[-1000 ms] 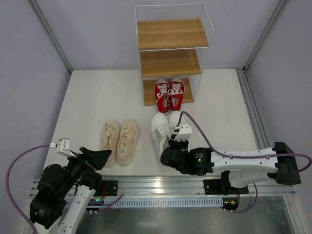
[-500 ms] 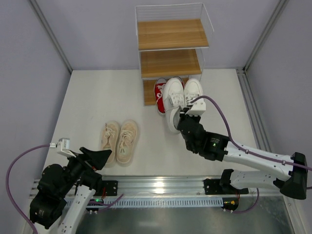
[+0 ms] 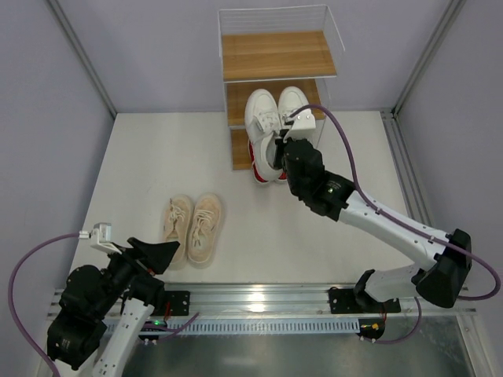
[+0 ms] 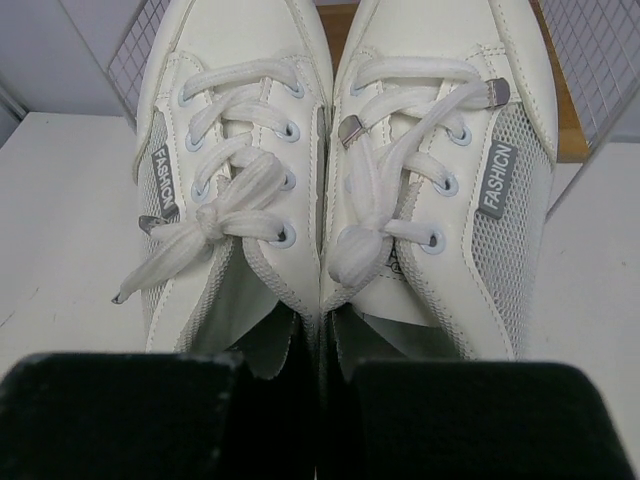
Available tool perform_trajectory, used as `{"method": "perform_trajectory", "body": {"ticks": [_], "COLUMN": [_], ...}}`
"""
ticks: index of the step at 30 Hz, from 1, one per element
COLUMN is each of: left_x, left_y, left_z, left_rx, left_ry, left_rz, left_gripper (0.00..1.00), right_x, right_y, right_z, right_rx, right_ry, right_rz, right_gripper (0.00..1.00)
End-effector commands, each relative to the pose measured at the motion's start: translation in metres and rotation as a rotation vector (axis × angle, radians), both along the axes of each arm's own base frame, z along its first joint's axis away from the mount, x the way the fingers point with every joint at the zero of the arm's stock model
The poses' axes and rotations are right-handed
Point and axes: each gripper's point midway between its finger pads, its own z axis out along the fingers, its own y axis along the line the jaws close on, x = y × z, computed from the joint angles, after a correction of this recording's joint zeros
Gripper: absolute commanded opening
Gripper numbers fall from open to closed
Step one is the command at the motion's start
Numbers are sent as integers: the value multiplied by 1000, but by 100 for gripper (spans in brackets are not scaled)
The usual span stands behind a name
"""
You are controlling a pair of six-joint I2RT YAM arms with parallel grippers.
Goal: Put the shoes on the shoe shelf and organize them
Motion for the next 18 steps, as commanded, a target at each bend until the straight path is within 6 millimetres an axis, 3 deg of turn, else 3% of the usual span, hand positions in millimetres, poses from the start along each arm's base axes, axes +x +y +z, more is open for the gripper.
{"method": "perform_trajectory", "body": {"ticks": [1, 9, 18], "left_x": [-13, -19, -25], "left_y": [6, 12, 16], "left_z": [20, 25, 29], "left_rx": [-13, 1, 8], "left_ry": [-106, -120, -132], "left_rz": [0, 16, 24], "left_gripper": [100, 100, 100], "right_x": [19, 64, 96], "right_y": [6, 9, 6], "right_z": [84, 91, 106], "right_rx": [162, 146, 142], "right_ry": [-161, -161, -176], "right_rz": [24, -1, -16], "right_gripper": [4, 4, 4]}}
